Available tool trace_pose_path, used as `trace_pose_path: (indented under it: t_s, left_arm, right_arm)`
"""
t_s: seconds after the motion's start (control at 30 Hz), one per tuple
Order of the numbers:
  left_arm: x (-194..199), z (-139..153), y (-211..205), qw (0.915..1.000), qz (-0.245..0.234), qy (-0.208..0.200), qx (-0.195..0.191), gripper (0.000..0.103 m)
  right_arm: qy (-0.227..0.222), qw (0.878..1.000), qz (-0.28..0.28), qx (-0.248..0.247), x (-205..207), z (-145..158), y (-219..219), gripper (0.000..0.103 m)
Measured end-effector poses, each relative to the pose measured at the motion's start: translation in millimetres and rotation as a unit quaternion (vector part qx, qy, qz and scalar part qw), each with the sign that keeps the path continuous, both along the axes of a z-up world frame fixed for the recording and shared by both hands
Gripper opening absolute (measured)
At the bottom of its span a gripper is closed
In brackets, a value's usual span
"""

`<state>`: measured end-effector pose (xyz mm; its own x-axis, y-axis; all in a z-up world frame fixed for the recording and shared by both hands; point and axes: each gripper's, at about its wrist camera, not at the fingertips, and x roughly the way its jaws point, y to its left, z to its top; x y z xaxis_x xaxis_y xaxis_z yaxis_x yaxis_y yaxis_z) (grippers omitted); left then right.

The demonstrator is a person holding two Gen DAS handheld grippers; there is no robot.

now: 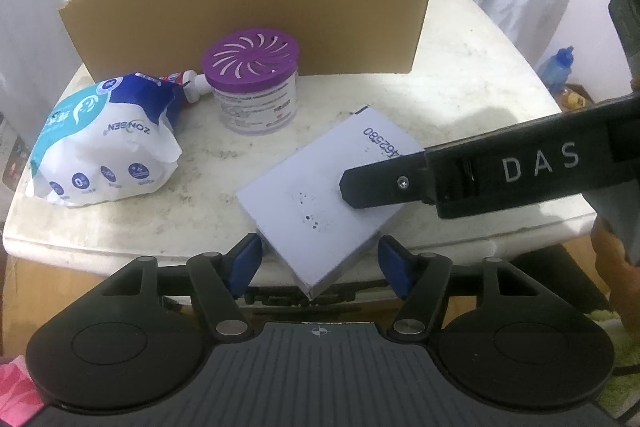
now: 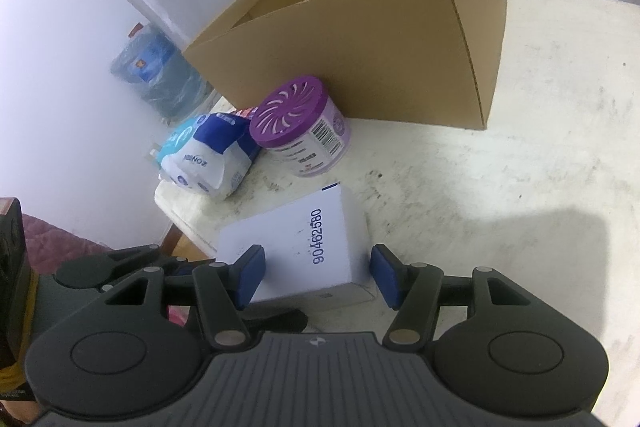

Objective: Organize objects

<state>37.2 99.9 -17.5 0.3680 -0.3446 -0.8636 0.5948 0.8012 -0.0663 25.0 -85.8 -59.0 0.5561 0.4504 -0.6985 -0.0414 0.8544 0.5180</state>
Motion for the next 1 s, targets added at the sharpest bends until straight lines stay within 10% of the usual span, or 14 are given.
trace_pose_path:
  t_s: [1.0]
  left_arm:
    - [-5.7, -2.9, 1.5, 0.9999, 0.003, 0.013, 0.006, 0.067]
  right_arm:
    - [-0.003, 1.0, -0.009, 0.0, -1.8, -1.5, -2.8, 0.063]
